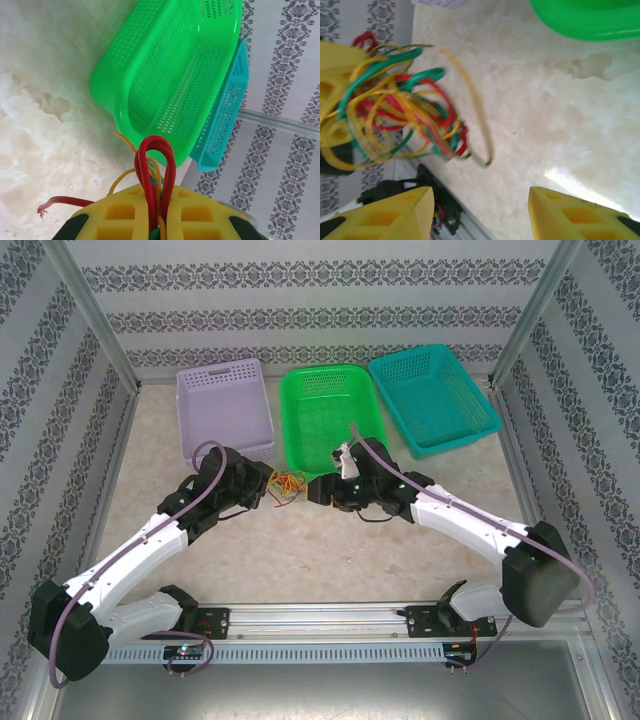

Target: Untangle the cables

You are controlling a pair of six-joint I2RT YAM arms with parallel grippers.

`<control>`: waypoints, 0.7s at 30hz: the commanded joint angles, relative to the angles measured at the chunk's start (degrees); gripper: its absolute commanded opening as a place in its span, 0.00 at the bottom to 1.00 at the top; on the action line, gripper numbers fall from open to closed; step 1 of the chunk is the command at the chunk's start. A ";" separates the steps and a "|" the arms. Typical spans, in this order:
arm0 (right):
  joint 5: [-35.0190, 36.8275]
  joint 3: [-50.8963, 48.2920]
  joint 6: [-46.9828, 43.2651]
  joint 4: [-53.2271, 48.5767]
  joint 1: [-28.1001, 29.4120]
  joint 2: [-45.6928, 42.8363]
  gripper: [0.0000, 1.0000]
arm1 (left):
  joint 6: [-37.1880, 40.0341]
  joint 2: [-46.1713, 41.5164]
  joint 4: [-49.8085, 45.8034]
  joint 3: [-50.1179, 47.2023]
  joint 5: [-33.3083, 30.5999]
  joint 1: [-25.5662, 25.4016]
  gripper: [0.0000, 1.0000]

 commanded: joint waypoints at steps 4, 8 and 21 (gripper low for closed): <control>-0.99 5.88 -0.84 4.60 -1.92 6.41 0.39 | -1.98 0.18 -4.30 1.70 2.37 0.31 0.00; -1.09 6.04 0.32 4.72 -2.17 7.48 0.06 | -2.22 -0.11 -4.43 1.40 2.38 0.38 0.00; 8.43 0.01 -7.19 -15.50 -9.12 -6.75 0.00 | 0.63 -6.01 -15.32 1.59 -0.76 3.86 0.00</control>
